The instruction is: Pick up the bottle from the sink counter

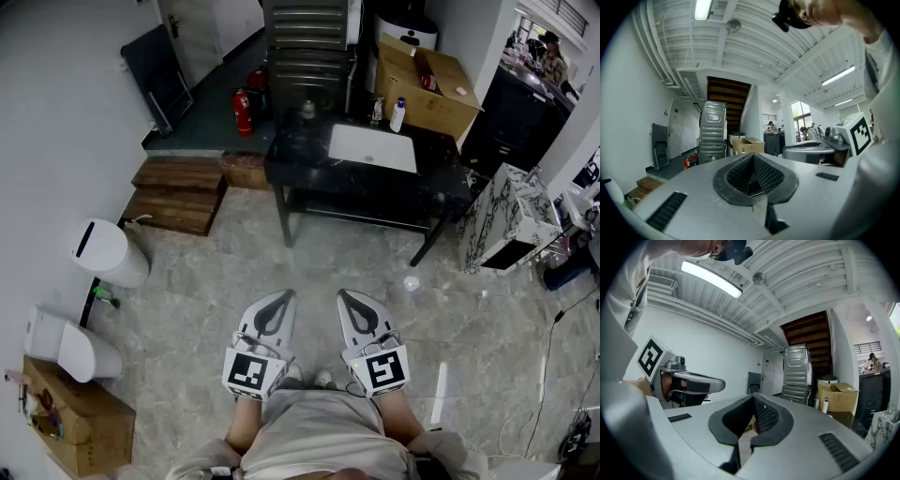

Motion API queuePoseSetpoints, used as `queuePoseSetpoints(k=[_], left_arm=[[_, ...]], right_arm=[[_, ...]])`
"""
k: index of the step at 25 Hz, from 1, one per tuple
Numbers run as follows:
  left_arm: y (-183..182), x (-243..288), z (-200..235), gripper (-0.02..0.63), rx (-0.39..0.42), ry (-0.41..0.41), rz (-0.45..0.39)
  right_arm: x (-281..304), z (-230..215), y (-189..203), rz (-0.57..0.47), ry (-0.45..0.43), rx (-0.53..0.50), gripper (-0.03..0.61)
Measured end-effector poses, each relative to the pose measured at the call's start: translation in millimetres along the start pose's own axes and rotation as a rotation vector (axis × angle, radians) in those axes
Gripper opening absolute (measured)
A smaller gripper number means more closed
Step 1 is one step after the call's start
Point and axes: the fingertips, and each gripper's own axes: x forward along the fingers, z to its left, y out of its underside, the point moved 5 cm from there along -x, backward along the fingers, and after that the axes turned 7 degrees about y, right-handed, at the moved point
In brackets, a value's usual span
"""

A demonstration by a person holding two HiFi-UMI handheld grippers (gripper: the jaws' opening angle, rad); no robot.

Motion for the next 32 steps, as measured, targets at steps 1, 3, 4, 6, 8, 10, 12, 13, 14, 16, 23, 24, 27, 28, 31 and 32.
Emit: queuePoseSetpoints(k=[1,3,4,6,8,10,12,13,14,16,23,24,27,28,31,32], left_arm=[[1,2,-2,0.000,0.003,-0.003,-0.001],[2,5,-7,0.000,0.007,-0.008,-0.001],[3,5,-9,0.000,0.007,-0.011,0.001],[6,6,-10,0.000,0.004,-0.017,0.007],[9,9,-8,0.000,0.001,-0.025,0.015],[10,14,-4,0.000,0.004,-0.028,0.021],[9,20,0,0.000,0.011,-0.030,0.022],[9,23,3,0.000,0.012,-0.031,0.022],[10,26,6,0.000,0.011,-0.031,0.022],[11,31,14,0.001,0.006,-0.031,0.020],[16,56,60,0.000,0.004,-0.026,0.018],[15,60,67,0.000,0.006,-0.023,0.018],[14,74,88,0.000,0.011,-0.011,0.019],[14,78,96,0.002,0.012,-0.006,0.019],[12,90,115,0.002,0.003,0.014,0.017],[11,94,121,0.000,0.003,0.022,0.016]], right_arm=[[0,-2,-1,-0.011,-0.001,-0.002,-0.008],[-1,-6,-2,-0.034,-0.001,-0.002,-0.008],[-2,-7,-1,-0.044,-0.002,0.000,-0.008],[-2,-7,3,-0.062,-0.011,0.012,-0.008],[0,-6,5,-0.068,-0.022,0.022,-0.008],[3,-8,7,-0.058,-0.028,0.024,-0.008],[8,-12,12,-0.033,-0.026,0.030,-0.008],[11,-14,15,-0.024,-0.025,0.030,-0.008],[15,-15,16,-0.023,-0.026,0.027,-0.008],[25,-16,17,-0.027,-0.031,0.017,-0.008],[74,-22,20,0.000,-0.033,0.008,-0.008],[81,-23,19,0.005,-0.033,0.008,-0.008],[104,-27,19,0.012,-0.020,0.009,-0.008],[112,-28,19,0.012,-0.015,0.008,-0.008],[135,-27,19,0.017,-0.007,0.009,-0.008],[142,-27,19,0.019,-0.007,0.007,-0.008]])
